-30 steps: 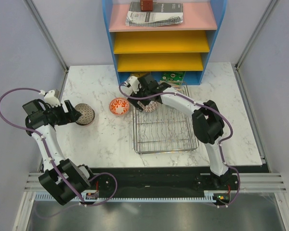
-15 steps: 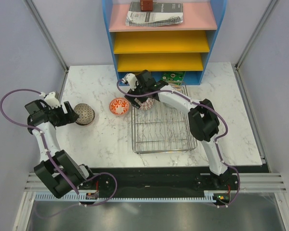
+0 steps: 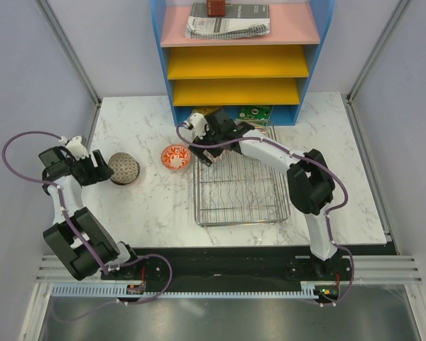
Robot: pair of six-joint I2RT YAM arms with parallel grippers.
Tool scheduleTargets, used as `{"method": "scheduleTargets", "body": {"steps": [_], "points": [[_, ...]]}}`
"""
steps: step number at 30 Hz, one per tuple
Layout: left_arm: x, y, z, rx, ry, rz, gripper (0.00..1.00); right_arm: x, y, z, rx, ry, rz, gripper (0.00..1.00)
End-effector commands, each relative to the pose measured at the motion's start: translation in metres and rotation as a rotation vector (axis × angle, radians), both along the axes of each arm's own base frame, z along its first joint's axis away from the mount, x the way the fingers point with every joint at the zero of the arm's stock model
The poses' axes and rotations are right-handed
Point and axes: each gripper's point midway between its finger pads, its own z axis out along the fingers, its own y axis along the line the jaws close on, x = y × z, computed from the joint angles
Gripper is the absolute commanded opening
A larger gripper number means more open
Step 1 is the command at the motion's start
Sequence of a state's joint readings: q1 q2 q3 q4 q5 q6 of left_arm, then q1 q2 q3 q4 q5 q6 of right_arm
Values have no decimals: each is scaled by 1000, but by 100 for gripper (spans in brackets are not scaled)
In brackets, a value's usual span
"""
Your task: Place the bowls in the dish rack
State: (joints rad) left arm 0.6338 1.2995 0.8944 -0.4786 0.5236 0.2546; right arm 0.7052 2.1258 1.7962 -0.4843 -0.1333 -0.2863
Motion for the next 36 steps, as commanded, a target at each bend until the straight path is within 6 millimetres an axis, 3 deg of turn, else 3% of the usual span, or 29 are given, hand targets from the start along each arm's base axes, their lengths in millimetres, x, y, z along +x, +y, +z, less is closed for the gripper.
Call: {"method": "scheduleTargets", "body": {"steps": [1, 7, 13, 20, 31, 36], "points": [[15, 14, 7, 43, -49, 0, 78, -20, -12, 61, 64, -77, 6, 98], [25, 17, 10, 25, -56, 6, 77, -40, -34, 66, 44, -83, 3, 98], [35, 10, 19, 73, -70, 3, 75, -50, -46, 57, 20, -69, 0, 98], [56, -13, 24, 154, -66, -41, 75, -58, -55, 58, 16, -67, -3, 98], [72, -12, 27, 325, -56, 1, 56, -71, -64, 67, 37, -67, -10, 98], [73, -8, 30, 395, -55, 15, 55, -76, -65, 74, 63, -63, -19, 98]]}}
